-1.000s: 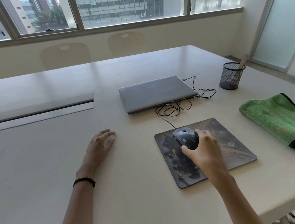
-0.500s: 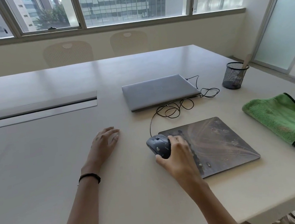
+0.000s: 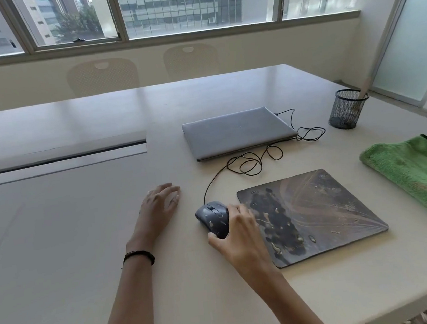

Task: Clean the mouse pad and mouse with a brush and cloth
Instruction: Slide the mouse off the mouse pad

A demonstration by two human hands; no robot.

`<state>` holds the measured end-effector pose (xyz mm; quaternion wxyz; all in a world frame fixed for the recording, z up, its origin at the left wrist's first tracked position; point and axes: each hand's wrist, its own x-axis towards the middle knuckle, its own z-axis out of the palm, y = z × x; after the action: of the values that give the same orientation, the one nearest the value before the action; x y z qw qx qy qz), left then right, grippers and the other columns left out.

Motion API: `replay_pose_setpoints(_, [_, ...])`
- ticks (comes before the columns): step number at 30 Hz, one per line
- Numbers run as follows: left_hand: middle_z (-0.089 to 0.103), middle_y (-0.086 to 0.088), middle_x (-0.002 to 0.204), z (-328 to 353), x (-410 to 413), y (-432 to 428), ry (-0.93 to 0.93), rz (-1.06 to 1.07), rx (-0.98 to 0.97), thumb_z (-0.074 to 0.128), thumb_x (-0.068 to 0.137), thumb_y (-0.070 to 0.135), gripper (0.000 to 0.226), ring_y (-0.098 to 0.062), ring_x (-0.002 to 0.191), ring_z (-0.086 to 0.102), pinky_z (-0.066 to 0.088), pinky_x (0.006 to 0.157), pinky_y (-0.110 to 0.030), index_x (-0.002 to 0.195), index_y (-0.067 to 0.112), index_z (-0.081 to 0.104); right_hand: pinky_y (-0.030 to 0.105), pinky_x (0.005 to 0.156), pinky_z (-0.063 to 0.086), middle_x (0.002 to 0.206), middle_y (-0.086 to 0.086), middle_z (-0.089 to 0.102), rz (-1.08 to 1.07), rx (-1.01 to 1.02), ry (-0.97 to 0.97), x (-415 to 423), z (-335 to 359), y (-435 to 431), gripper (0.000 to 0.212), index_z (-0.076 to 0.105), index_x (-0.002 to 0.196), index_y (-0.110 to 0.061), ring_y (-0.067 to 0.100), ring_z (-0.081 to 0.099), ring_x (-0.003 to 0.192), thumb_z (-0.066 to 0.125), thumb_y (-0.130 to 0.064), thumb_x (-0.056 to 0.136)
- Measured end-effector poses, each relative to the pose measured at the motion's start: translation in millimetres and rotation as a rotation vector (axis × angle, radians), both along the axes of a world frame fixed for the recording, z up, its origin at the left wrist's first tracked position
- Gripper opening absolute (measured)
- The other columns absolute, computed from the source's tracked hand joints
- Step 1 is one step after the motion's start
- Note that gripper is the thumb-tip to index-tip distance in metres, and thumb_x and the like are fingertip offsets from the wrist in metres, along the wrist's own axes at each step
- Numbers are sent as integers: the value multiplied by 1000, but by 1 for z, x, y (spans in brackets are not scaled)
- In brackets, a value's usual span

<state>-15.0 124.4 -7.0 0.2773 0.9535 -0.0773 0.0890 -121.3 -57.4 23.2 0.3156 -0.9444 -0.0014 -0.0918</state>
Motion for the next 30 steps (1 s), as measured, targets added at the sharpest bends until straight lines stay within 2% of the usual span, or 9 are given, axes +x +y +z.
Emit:
replay_pose_setpoints(8, [52,-6,136,1,-1,-1,0,13,-1,52,93,22,30,-26,125,47,33,107,-37,120,16,61,19,98,28,123,3,45,7,-4,5,0,-3,4,55,44,124,-11,18,38,118,64,-38,81])
replay_pose_setpoints(18, [51,-6,136,3,-3,-2,1,9,14,51,93,21,32,-25,126,46,31,108,-37,123,15,59,23,101,30,120,3,45,9,-14,-13,-7,-8,8,62,44,123,-10,19,39,116,65,-48,79])
replay_pose_setpoints(27, [50,-6,138,4,-6,-4,0,17,38,50,93,23,33,-25,127,45,30,108,-37,125,15,57,19,97,31,121,4,45,82,30,-6,-10,-6,2,57,44,124,-8,17,42,114,58,-48,85])
replay_pose_setpoints(30, [46,-6,142,4,-7,-6,-5,20,66,49,94,22,37,-23,132,40,26,112,-35,130,14,53,22,98,31,126,4,44,159,42,4,-6,1,-8,54,41,131,-9,19,40,119,52,-43,91])
